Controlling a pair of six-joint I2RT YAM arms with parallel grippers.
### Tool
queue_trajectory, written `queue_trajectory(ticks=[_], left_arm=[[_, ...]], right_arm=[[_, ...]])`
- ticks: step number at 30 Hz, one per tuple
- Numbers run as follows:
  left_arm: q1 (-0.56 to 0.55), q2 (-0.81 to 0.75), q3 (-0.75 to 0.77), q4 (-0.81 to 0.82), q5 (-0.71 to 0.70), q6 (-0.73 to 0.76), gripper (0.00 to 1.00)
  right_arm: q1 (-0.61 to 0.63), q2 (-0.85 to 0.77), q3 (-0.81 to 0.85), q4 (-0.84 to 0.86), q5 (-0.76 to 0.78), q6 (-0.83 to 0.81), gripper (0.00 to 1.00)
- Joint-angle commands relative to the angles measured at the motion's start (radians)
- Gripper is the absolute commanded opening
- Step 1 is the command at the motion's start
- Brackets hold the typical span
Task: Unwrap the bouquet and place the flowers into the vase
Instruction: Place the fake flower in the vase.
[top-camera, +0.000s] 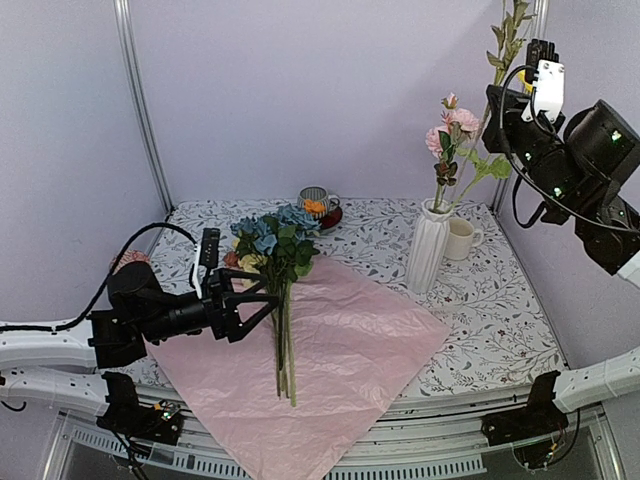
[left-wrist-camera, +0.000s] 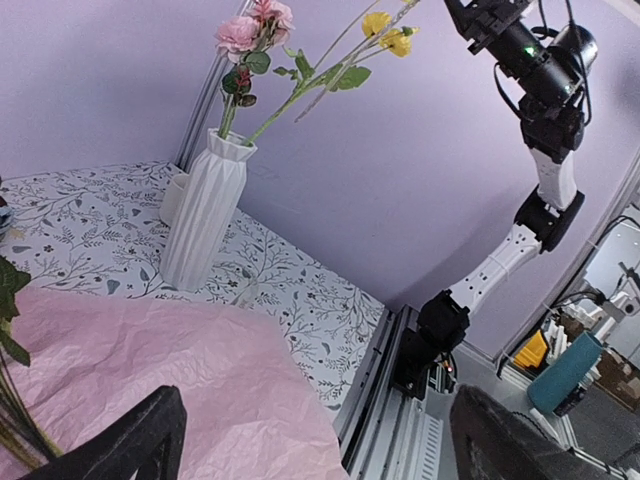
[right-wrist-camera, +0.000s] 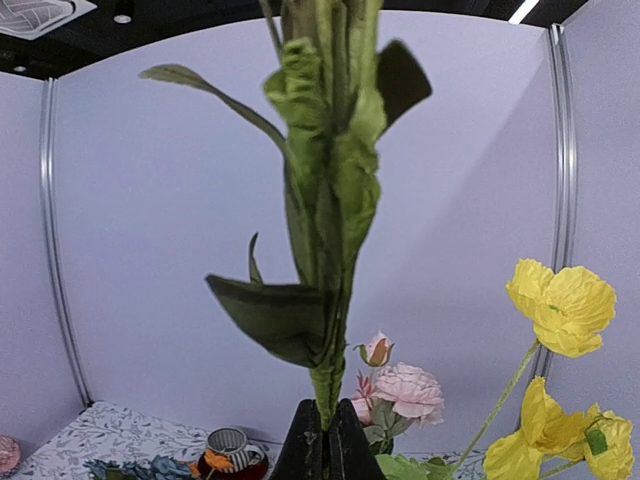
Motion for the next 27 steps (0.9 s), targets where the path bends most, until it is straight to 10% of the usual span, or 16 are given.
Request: queue_trajectory(ticks=[1, 27], left_arm=[[-0.009, 0.006, 0.027, -0.003, 0.004, -0.011, 0.94], [-0.010, -0.027, -0.004, -0.025, -0.048, 0.000, 0.93]], right_arm=[[-0.070, 0.038, 0.021, 0.017, -0.015, -0.062, 0.02], [-0.305, 0.103, -0.279, 0.187, -0.206, 0.277, 0.02]])
